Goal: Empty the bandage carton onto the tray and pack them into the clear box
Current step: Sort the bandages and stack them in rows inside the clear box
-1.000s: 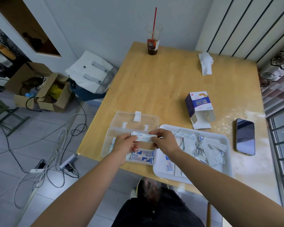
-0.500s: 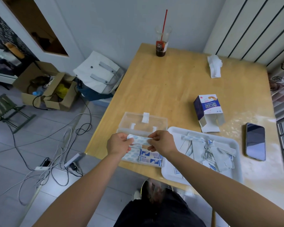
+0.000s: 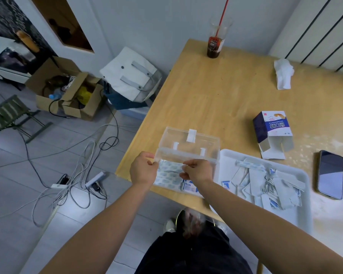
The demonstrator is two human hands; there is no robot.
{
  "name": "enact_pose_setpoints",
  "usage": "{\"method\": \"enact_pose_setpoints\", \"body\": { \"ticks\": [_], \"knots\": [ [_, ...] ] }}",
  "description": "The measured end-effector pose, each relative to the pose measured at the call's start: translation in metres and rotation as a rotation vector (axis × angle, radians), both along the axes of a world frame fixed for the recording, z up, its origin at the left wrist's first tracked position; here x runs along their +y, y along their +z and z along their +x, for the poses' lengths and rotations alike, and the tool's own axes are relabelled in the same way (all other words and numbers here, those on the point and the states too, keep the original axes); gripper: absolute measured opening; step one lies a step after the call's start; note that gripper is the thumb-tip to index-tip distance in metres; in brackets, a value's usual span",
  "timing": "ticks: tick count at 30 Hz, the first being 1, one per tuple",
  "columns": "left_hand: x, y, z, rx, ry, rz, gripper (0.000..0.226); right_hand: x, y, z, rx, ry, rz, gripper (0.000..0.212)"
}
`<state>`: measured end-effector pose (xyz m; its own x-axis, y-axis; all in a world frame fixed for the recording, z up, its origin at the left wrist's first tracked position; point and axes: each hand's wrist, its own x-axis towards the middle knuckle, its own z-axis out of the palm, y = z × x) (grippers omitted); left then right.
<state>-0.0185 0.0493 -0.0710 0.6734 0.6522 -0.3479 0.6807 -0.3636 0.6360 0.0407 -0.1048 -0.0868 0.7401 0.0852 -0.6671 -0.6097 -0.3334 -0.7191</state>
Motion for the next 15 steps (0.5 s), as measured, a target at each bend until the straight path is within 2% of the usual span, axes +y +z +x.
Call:
{"method": "enact_pose_setpoints", "body": {
  "ticks": [6, 10, 15],
  "knots": [
    [0.001, 0.0, -0.001, -0.006, 0.003, -0.016, 0.021, 0.012, -0.012, -0.001, 0.066, -0.023, -0.032, 0.023],
    [0.002, 0.0, -0.002, -0.01, 0.005, -0.016, 0.021, 0.006, -0.008, -0.004, 0.027, 0.07, -0.121, 0.006],
    [0.001, 0.001, -0.002, -0.006, 0.005, -0.02, 0.02, 0.013, -0.006, -0.004, 0.048, 0.091, -0.096, 0.024]
  ]
}}
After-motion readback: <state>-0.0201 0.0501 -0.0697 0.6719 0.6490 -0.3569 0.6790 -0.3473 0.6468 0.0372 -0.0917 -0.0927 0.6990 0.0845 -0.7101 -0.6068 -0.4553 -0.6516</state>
